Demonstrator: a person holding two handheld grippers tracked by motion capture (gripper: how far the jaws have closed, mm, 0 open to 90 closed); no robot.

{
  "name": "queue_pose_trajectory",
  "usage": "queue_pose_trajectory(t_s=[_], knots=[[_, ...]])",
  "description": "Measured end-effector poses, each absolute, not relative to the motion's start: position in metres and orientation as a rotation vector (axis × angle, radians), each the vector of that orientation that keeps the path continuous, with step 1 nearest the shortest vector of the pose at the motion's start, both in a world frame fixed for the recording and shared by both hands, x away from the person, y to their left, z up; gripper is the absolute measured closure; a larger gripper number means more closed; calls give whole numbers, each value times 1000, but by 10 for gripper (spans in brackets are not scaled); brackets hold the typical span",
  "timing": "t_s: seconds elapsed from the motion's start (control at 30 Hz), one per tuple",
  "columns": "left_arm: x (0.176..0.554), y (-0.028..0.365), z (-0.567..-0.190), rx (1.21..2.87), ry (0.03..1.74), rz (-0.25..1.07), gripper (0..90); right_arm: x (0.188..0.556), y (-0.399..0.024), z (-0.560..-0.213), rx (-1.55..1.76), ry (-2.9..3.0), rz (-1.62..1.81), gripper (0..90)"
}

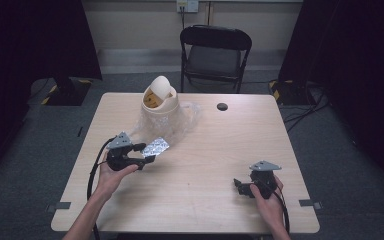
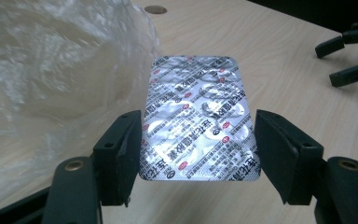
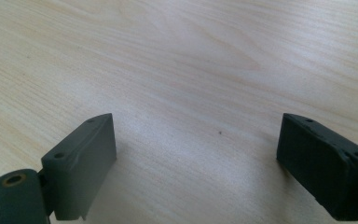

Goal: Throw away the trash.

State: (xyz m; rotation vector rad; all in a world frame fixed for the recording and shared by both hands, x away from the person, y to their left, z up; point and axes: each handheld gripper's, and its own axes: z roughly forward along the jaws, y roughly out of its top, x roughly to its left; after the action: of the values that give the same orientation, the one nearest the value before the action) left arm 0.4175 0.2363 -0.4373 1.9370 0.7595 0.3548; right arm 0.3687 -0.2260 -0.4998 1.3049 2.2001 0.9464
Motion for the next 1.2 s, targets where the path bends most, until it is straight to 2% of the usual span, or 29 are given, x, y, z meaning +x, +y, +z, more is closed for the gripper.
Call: queue_pose_trajectory(t_s=[1.2], knots=[[458,264,-373,1867,763,480,342,369,-226,-500,1305,2200,947,108]])
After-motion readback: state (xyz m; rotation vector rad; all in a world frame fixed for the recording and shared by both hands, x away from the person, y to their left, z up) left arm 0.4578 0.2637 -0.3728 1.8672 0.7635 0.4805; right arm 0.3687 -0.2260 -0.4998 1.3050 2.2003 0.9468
